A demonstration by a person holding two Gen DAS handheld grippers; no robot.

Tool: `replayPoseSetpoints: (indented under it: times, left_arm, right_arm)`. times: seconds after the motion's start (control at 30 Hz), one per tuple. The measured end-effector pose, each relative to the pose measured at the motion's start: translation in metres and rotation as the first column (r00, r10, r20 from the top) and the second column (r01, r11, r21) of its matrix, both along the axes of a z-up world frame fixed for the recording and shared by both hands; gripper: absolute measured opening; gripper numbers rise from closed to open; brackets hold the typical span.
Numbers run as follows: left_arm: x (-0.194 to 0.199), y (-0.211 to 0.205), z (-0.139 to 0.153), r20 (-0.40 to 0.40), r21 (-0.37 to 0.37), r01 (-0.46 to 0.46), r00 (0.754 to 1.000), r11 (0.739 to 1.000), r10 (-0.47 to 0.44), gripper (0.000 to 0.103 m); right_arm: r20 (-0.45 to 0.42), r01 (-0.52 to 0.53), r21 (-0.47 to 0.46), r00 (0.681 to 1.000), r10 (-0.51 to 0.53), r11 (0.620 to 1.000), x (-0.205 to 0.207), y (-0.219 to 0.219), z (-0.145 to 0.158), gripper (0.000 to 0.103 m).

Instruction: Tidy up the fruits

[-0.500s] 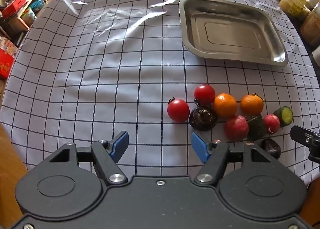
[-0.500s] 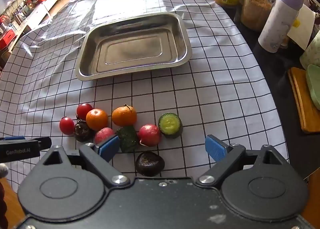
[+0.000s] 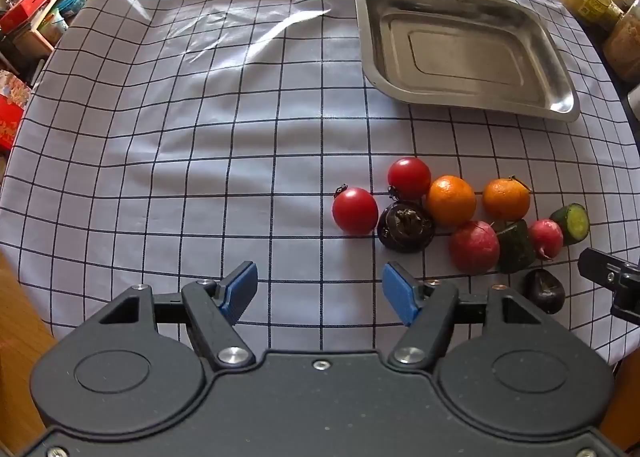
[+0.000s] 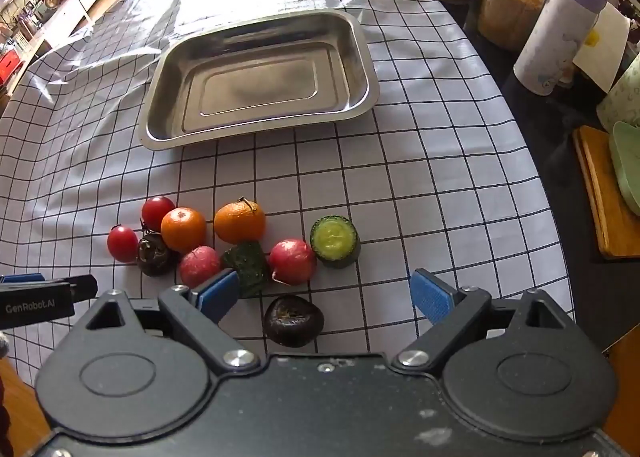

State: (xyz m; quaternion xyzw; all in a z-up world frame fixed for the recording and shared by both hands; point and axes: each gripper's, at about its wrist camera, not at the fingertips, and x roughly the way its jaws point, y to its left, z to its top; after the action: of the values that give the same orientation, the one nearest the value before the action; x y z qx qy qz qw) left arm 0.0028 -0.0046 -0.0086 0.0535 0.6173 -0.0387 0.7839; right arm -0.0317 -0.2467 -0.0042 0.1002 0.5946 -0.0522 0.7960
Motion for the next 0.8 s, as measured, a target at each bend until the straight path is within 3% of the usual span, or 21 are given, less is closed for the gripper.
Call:
replayPoseSetpoints:
  times: [0.8]
  left_arm:
    - [0.0019,-0.0012,-0.0102,-0.049,0.007,0.022,0.999,1.000,-0.022,0.070]
  right_arm:
    - [-0.035,0.000,-0.019,0.999,-0.001,1.000,0.0042,0.0028,-0.0005,0.096]
